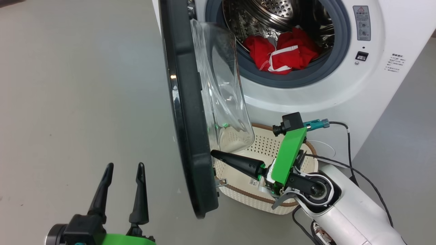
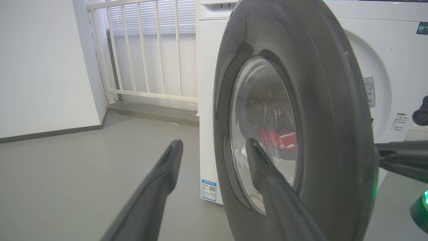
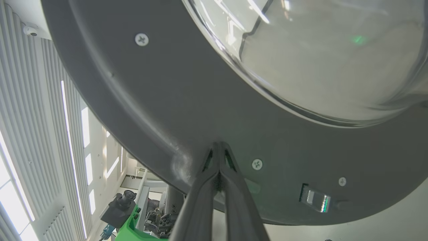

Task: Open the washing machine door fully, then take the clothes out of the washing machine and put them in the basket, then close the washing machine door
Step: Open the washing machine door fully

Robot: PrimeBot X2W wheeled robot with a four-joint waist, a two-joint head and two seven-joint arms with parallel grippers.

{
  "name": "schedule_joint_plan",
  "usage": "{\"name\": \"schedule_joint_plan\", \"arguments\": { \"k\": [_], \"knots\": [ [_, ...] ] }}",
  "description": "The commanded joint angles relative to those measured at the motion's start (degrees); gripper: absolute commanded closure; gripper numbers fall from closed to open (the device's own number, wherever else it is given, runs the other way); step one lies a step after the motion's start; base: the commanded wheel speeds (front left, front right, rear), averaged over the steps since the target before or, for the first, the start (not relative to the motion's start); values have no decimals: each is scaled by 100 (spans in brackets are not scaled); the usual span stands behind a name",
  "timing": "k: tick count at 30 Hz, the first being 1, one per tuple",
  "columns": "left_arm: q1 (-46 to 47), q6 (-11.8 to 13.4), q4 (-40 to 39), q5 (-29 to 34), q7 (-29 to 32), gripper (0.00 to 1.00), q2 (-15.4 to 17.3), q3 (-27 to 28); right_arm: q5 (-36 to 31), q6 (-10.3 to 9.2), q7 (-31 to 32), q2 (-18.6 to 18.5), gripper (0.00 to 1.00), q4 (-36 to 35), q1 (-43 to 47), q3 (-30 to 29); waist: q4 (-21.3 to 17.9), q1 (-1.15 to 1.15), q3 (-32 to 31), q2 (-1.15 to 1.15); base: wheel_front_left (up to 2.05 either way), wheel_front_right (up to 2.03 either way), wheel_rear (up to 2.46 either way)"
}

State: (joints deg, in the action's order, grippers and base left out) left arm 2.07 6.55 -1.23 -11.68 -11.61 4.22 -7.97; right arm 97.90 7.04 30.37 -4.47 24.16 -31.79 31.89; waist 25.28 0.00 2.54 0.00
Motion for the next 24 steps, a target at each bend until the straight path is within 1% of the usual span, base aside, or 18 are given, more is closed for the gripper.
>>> {"name": "schedule_joint_plan", "arguments": {
  "k": [1, 24],
  "knots": [
    [51, 24, -176, -17, 14, 0, 91, 150, 115, 45, -45, 159, 100, -173, -49, 134, 40, 0, 5, 0, 0, 0, 0],
    [75, 46, -204, -94, 50, 0, 145, 44, 397, 45, -279, 159, 100, -138, -195, 404, 289, 0, 44, 0, 0, 0, 0]
  ]
}}
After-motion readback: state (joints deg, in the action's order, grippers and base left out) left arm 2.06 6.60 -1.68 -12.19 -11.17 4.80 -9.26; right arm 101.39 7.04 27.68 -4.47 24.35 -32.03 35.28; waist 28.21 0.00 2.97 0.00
